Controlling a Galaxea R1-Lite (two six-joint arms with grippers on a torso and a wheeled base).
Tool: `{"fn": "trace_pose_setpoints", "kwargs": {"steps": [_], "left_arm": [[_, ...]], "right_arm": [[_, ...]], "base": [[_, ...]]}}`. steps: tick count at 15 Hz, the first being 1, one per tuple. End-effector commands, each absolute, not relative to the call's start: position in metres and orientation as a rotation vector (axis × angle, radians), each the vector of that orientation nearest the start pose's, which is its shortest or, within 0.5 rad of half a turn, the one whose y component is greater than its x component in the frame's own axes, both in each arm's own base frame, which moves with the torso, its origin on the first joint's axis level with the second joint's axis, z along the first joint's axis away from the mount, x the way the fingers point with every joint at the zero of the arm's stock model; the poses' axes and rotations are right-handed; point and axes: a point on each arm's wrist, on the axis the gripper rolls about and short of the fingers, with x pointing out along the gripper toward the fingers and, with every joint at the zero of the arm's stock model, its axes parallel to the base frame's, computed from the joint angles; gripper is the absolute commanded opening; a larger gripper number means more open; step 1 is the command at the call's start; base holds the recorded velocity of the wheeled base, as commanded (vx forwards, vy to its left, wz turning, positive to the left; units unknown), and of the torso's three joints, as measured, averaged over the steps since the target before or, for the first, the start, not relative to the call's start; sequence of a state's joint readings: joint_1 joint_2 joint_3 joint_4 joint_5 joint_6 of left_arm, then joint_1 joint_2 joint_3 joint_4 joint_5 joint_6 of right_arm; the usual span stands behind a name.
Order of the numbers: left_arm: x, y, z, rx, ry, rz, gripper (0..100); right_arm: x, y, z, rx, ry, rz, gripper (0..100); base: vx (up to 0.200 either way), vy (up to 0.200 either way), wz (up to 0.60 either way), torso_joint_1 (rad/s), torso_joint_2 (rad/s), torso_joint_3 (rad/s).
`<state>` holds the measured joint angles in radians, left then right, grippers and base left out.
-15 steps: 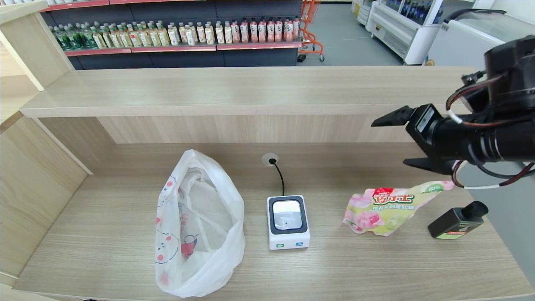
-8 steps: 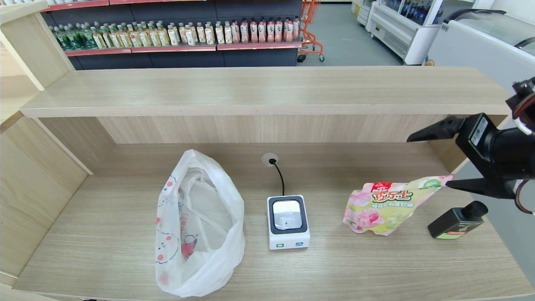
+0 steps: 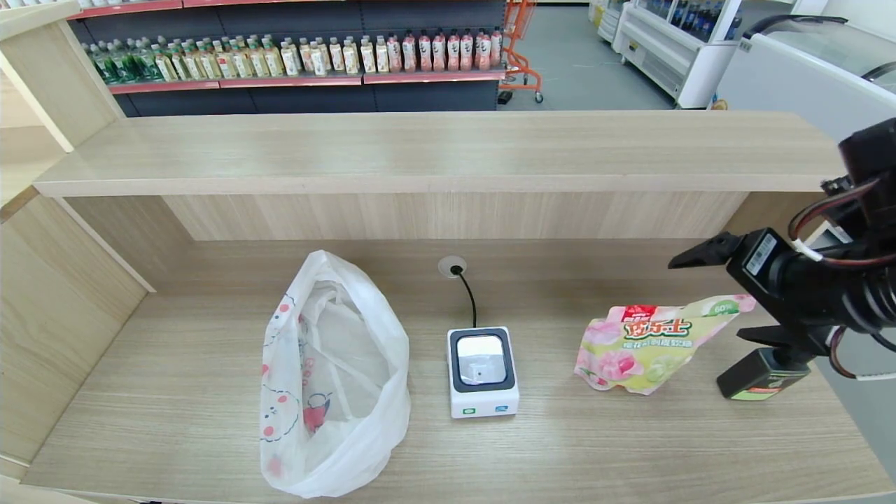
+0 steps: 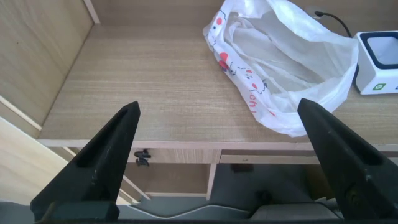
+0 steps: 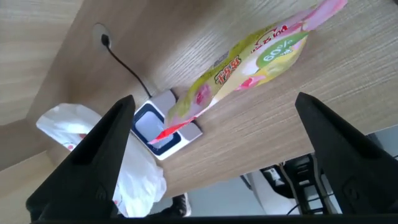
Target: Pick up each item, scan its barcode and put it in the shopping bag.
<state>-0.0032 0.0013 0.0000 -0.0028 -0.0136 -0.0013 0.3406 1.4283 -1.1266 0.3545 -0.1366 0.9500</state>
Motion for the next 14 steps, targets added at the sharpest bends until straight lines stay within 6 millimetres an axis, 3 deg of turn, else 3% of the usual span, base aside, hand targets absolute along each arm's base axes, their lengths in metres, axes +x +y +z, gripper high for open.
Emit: {"fn": "trace_pose_setpoints", "kwargs": {"steps": [1, 8, 12, 13, 14], "left_arm": [[-0.023, 0.0, 0.076, -0.002, -0.002, -0.017, 100], [-0.023, 0.0, 0.076, -0.002, -0.002, -0.017, 100], [-0.023, 0.0, 0.076, -0.002, -0.002, -0.017, 100], [-0.023, 0.0, 0.076, -0.002, -0.002, -0.017, 100], [-0.023, 0.0, 0.076, -0.002, -0.002, -0.017, 100]], "right_arm": [[0.238, 0.078, 0.234, 0.746, 0.731, -0.169, 100], [0.298, 0.095, 0.17, 0.735, 0.832, -0.251, 100], [0.315, 0.103, 0.145, 0.701, 0.866, -0.253, 100], [0.316, 0.104, 0.141, 0.695, 0.876, -0.255, 0], [0.317, 0.106, 0.138, 0.686, 0.887, -0.256, 0]], "base": [[0.0, 0.0, 0.0, 0.0, 0.0, 0.0], [0.0, 0.0, 0.0, 0.0, 0.0, 0.0], [0.0, 0.0, 0.0, 0.0, 0.0, 0.0], [0.0, 0.0, 0.0, 0.0, 0.0, 0.0], [0.0, 0.0, 0.0, 0.0, 0.0, 0.0]]}}
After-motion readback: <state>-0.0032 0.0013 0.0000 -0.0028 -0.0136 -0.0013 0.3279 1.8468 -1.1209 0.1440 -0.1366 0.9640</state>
